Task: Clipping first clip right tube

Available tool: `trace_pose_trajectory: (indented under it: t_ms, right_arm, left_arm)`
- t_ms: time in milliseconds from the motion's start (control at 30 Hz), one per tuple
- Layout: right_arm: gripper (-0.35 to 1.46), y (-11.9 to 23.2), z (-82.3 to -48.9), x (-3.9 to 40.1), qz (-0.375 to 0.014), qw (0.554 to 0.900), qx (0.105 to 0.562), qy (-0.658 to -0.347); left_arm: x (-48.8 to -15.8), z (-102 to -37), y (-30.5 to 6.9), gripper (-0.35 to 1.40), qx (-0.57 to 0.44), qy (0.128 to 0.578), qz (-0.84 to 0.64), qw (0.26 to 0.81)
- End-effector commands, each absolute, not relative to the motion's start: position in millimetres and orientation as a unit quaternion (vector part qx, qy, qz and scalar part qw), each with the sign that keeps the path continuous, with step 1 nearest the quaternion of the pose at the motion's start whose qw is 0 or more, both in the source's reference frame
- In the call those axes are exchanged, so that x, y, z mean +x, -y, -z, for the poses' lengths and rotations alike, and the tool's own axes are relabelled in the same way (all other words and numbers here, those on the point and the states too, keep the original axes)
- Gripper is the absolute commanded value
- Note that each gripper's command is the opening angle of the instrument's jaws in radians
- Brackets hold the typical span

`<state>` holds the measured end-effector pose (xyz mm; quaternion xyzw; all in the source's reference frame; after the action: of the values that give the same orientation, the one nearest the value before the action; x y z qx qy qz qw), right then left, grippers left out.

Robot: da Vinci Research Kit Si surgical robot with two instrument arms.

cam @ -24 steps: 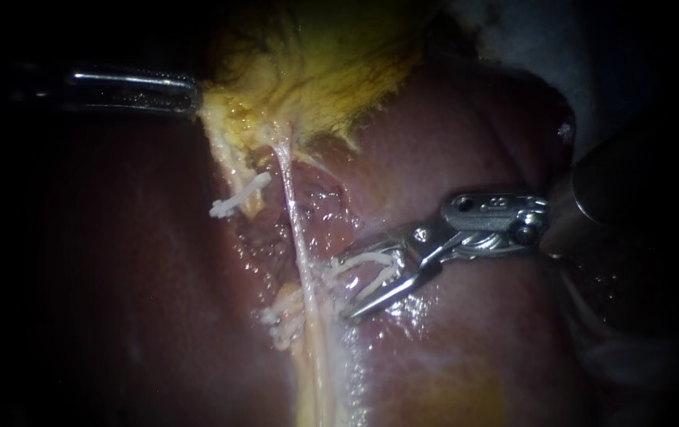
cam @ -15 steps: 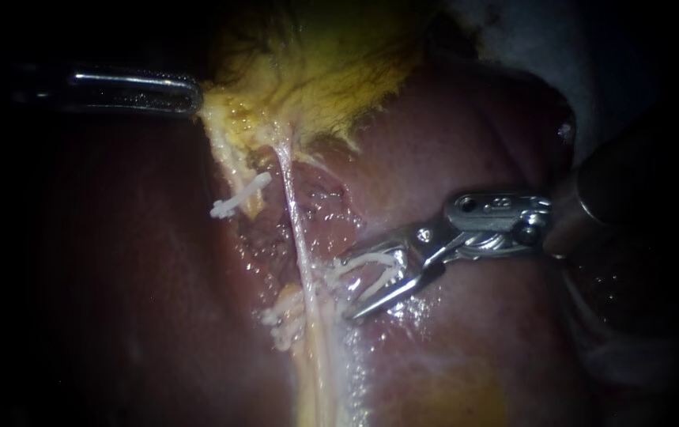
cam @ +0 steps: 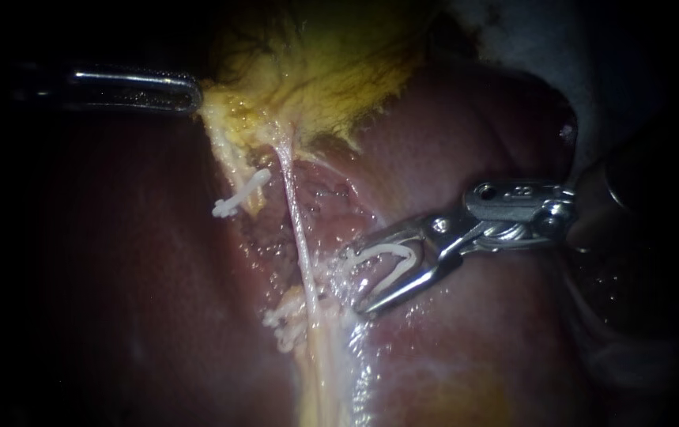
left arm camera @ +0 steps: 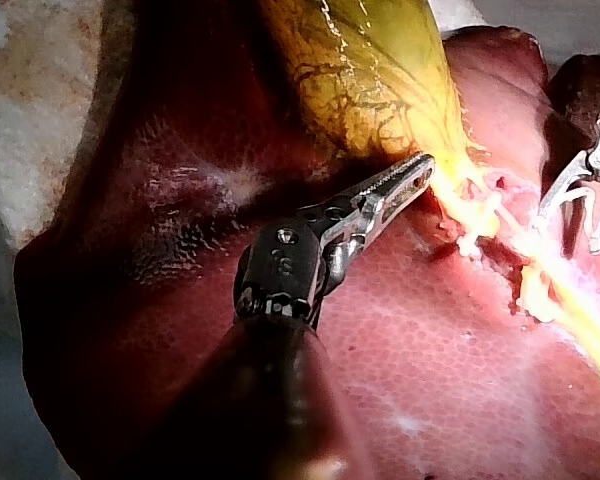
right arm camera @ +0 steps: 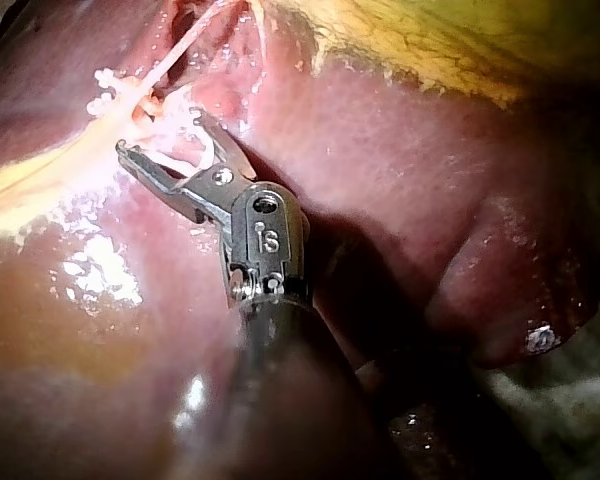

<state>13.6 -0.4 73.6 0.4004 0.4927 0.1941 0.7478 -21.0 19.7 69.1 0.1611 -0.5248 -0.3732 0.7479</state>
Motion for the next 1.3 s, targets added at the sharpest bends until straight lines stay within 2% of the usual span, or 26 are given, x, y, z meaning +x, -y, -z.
trace_pose_trajectory:
  t_ms: [33, 400, 600, 1300]
  right_arm:
    - [0.53, 0.3, -73.4, 13.7, -0.195, 0.748, 0.400, -0.493]
    - [0.52, -0.1, -72.4, 14.5, -0.218, 0.751, 0.378, -0.496]
    - [0.52, -0.1, -72.5, 15.2, -0.216, 0.769, 0.369, -0.475]
    - [0.51, 1.0, -73.9, 18.3, -0.238, 0.769, 0.371, -0.463]
  left_arm:
    - [-21.0, -69.1, -19.7, -0.35, 0.161, 0.525, 0.373, 0.748]
    - [-21.1, -69.2, -19.7, -0.35, 0.161, 0.525, 0.373, 0.748]
    - [-21.1, -69.2, -19.7, -0.35, 0.161, 0.525, 0.373, 0.748]
    - [-21.2, -69.4, -19.5, -0.35, 0.160, 0.525, 0.373, 0.748]
